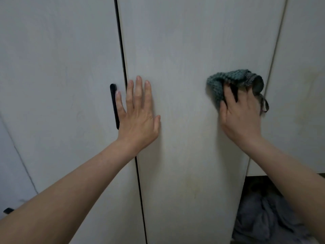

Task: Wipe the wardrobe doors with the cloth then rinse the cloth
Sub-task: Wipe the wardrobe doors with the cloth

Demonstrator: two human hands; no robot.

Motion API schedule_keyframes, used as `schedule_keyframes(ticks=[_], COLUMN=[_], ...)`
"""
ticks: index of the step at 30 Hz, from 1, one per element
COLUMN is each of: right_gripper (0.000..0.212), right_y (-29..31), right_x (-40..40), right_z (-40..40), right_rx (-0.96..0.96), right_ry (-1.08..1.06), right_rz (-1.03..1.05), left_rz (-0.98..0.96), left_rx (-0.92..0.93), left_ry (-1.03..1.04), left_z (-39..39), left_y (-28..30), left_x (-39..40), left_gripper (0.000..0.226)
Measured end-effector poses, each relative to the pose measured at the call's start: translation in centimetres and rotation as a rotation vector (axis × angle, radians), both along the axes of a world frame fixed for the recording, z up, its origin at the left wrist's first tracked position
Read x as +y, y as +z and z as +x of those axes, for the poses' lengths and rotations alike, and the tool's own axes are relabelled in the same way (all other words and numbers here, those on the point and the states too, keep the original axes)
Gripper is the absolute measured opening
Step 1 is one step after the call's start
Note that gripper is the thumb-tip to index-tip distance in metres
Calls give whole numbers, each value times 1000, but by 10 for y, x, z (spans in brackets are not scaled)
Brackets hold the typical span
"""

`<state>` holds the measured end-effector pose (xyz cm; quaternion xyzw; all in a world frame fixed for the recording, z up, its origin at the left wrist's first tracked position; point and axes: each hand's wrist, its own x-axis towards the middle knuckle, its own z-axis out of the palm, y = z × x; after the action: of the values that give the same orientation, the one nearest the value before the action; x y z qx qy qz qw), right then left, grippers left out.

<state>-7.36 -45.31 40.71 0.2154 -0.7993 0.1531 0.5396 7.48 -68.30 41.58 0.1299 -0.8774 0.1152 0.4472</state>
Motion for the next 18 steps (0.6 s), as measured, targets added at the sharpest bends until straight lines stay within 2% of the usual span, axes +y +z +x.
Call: schedule_keyframes(ticks=[3, 6, 8, 11, 16, 18], right_gripper=[49, 41, 46, 57, 64, 65], right_y=[-37, -100, -118, -95, 14, 27], right_x=[-1, 8, 17, 37, 89, 101], right_z=[11, 30, 33, 10, -38, -46], right_rx=[-9, -43, -144, -276, -194, -169], right_ry=[18, 29, 32, 10, -76, -70], right_rz=[51, 214, 258, 184, -29, -69], left_rz=[-9, -14, -9, 15, 27, 29], left_rx=[-21, -54, -83, -93, -66, -65], left_ry=[-29, -59, -67, -82, -129, -158], left_z=[-7, -17, -23, -32, -49, -58], left_y=[-1, -3, -4, 0, 11, 15], left_x=[17, 40, 54, 75, 112, 131], left_gripper=[96, 94, 93, 94, 91, 90])
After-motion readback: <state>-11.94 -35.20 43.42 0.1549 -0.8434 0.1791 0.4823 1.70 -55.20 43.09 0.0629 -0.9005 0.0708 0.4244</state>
